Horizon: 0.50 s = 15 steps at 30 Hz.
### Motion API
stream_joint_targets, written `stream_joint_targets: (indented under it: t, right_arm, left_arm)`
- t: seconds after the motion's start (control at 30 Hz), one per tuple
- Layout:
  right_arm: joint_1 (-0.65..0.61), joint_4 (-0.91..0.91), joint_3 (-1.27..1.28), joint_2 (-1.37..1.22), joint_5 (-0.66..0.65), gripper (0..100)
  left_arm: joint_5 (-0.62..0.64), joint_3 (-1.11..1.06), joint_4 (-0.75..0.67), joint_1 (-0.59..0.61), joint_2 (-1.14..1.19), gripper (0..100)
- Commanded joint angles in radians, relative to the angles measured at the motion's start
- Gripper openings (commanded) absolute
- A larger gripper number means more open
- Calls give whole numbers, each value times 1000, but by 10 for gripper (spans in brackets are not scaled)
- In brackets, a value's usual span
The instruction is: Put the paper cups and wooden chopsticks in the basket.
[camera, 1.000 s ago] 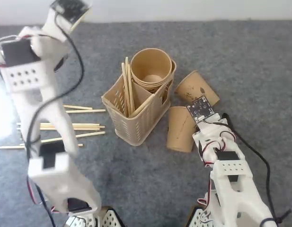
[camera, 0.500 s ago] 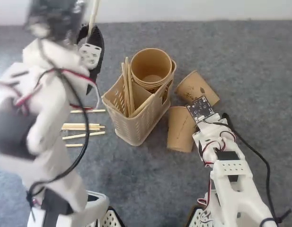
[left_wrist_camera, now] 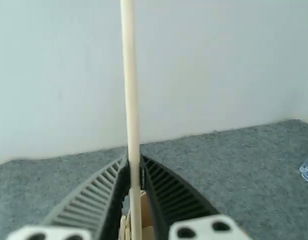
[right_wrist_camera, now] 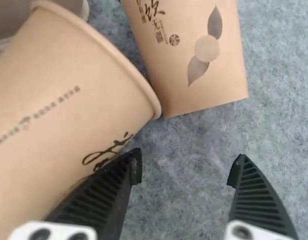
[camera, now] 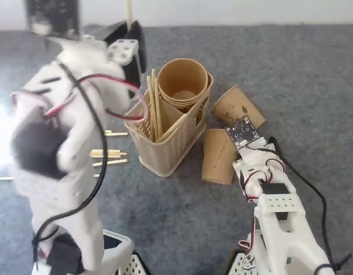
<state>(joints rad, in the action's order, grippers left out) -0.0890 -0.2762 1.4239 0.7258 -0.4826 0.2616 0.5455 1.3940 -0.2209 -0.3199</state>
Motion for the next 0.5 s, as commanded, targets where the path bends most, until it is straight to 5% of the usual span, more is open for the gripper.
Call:
stream_joint_targets:
  t: [0.0, 0.17, 0.47]
  right_arm:
    - [-4, 18, -11, 22, -14, 292]
    - [-5, 19, -12, 22, -14, 292]
    - [-10, 19, -14, 22, -14, 292]
  left_arm:
    - [18, -406, -305, -11, -183, 9]
    - [-48, -885, -632, -11, -443, 9]
    - [-46, -1227, -744, -8, -605, 11]
